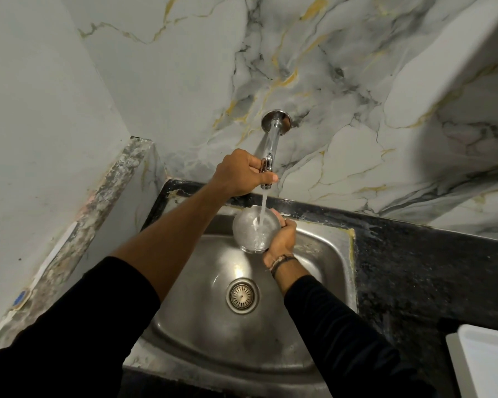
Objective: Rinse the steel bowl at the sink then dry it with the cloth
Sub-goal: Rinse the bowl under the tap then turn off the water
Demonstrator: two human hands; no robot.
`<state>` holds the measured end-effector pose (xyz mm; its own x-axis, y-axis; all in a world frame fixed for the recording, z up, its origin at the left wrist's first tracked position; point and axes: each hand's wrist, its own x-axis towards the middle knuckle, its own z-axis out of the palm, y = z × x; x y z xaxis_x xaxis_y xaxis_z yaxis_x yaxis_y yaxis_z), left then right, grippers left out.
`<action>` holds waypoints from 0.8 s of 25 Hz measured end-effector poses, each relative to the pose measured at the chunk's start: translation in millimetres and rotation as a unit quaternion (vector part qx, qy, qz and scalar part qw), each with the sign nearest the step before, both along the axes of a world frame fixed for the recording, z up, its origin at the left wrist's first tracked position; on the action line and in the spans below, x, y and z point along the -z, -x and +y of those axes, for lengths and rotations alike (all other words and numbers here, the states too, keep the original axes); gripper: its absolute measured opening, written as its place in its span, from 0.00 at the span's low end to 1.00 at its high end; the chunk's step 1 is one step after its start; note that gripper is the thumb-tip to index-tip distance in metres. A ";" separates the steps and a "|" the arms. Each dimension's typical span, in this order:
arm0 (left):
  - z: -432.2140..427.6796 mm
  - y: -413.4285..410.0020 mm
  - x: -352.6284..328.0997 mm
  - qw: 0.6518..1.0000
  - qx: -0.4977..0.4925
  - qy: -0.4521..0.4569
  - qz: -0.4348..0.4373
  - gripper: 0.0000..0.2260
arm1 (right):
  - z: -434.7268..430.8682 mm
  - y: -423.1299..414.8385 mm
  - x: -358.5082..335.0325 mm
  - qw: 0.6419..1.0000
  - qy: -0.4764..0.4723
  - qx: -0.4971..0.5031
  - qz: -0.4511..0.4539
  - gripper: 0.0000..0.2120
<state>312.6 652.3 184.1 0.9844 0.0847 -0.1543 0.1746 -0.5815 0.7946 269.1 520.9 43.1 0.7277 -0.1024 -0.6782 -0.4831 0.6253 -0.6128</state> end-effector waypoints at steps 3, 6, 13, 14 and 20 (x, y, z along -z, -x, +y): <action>0.0 0.4 0.7 0.999 -0.015 -0.037 -0.021 0.17 | -15.2 -9.6 0.9 0.996 0.083 0.001 -0.031 0.27; -7.7 3.0 2.7 0.990 -0.067 -0.109 -0.058 0.26 | -36.1 -5.7 8.4 0.978 0.190 -0.010 -0.083 0.26; -23.3 7.6 0.2 0.974 -0.115 -0.180 -0.075 0.29 | -61.4 13.8 23.1 0.905 0.368 -0.024 -0.211 0.32; -23.3 8.2 0.1 0.974 -0.113 -0.180 -0.074 0.29 | -61.3 13.9 21.2 0.908 0.361 -0.023 -0.213 0.28; -25.0 9.2 -1.5 0.975 -0.111 -0.182 -0.065 0.29 | -62.3 14.3 9.8 0.858 0.418 -0.094 -0.284 0.15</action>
<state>303.4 627.3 185.6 0.9447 0.3240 0.0502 0.2401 -0.7882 0.5666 254.9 458.6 33.3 0.9732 -0.2252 0.0455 -0.0014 -0.2039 -0.9790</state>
